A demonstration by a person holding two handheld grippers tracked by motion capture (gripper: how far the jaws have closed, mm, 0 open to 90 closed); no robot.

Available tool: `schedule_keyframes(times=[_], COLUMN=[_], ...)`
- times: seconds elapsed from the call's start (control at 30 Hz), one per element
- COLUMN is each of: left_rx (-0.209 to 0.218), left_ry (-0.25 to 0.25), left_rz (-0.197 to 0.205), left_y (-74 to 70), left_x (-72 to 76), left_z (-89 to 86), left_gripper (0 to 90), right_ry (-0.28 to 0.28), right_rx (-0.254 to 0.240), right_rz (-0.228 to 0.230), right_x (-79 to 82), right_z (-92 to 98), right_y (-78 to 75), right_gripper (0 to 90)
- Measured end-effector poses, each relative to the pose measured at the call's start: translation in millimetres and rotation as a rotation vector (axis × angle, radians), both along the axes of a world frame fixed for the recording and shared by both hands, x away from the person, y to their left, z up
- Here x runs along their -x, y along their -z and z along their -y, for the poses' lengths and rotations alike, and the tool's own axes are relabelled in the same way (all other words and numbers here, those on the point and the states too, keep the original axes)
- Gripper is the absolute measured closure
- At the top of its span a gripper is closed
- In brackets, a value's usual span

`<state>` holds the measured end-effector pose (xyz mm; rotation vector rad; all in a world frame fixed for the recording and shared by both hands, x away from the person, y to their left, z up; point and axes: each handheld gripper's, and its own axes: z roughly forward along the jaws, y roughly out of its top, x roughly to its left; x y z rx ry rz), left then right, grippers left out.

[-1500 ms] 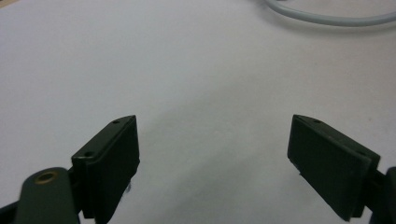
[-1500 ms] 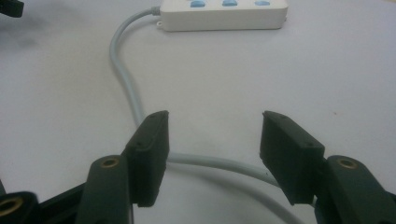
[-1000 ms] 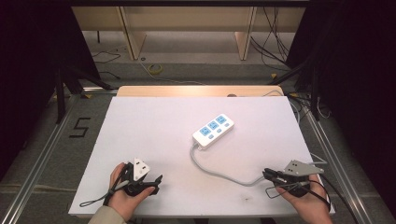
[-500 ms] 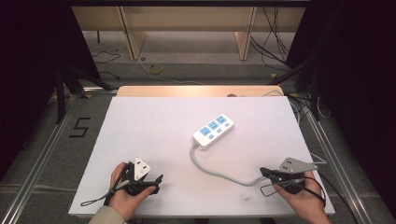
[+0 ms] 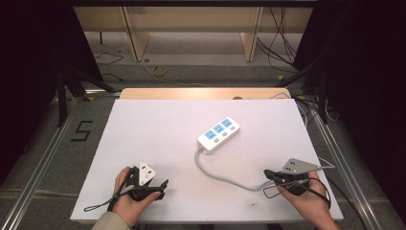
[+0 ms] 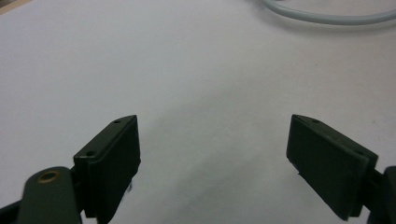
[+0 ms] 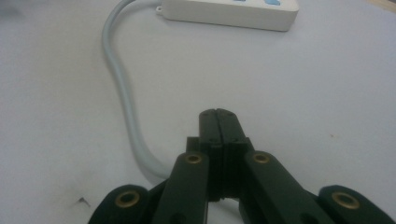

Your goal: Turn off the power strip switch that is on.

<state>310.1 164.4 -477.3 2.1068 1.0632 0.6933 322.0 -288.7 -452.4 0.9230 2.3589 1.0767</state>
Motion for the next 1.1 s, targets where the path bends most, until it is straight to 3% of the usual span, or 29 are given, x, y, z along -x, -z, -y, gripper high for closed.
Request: schedule_keyframes(times=[1.1], left_rx=[0.003], left_ry=[-0.002], left_rz=[0.003], left_y=[-0.5], left_x=[-0.2], left_z=[1.2], left_gripper=[17.8], right_ry=[0.004], right_rx=[0.022], right_rz=[-0.011], right_x=[-28.3], right_z=[-23.7], right_y=[-9.6], right_gripper=[90.0])
